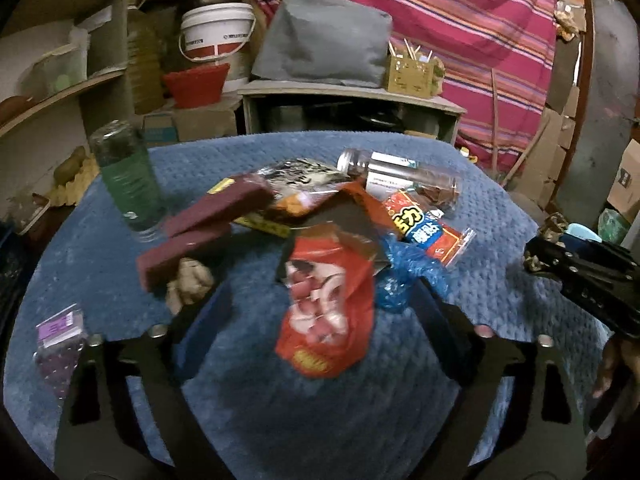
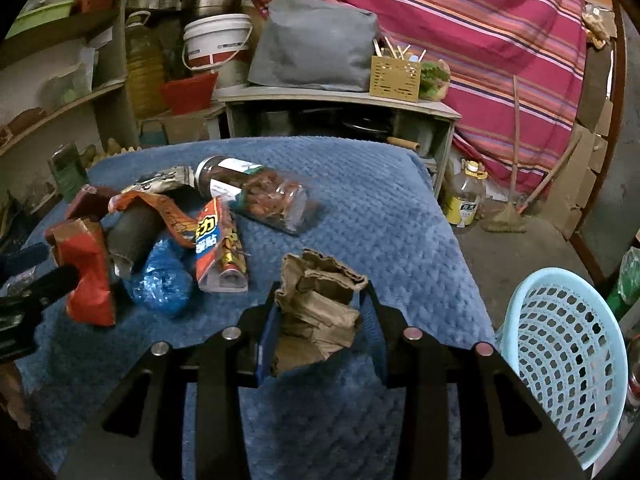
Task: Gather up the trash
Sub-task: 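Grasp the brown crumpled paper with the right tool while the left tool grasps the red chip bag, then carry both items to the blue basket while the left tool opens, dropping the red bag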
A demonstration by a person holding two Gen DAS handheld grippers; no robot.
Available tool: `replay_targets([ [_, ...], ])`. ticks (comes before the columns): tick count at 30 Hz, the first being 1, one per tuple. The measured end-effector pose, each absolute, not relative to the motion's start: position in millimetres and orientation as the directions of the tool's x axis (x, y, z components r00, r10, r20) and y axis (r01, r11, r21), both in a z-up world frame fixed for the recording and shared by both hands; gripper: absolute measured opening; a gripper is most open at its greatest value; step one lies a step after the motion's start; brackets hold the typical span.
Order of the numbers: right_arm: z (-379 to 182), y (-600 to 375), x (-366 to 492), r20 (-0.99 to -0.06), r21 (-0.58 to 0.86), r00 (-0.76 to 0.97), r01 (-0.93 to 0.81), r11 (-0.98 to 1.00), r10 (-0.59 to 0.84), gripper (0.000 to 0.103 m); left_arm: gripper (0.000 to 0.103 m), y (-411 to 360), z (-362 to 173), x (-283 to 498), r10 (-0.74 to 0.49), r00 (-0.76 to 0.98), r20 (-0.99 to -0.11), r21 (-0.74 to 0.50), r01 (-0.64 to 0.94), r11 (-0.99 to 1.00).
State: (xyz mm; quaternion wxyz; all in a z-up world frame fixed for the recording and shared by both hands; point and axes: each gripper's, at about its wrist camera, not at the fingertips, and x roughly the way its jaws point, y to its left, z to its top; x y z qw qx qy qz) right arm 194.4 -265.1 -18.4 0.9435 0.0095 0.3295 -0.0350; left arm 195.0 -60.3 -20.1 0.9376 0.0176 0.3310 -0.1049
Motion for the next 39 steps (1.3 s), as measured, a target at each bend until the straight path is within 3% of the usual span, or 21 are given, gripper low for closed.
replay_targets([
  [6, -20, -268, 196, -0.627, -0.001, 0.777, 0.069, 0.998, -0.055, 0.039, 0.057, -71, -25, 206, -0.170, 0.753, -0.636, -0.028, 0.197, 0.980],
  [9, -20, -269, 195, -0.628, 0.005, 0.777, 0.068, 0.998, -0.049, 0.039, 0.035, -73, -28, 210, -0.167, 0.745, -0.646, -0.023, 0.200, 0.980],
  [13, -21, -266, 195, -0.628, 0.000, 0.777, 0.059, 0.998, -0.046, 0.039, 0.024, -71, -28, 210, -0.182, 0.741, -0.646, -0.033, 0.211, 0.977],
  [39, -7, -262, 166, -0.596, -0.006, 0.803, 0.011, 1.000, -0.012, 0.039, 0.024, -53, -6, 183, -0.144, 0.780, -0.609, 0.000, 0.181, 0.983],
])
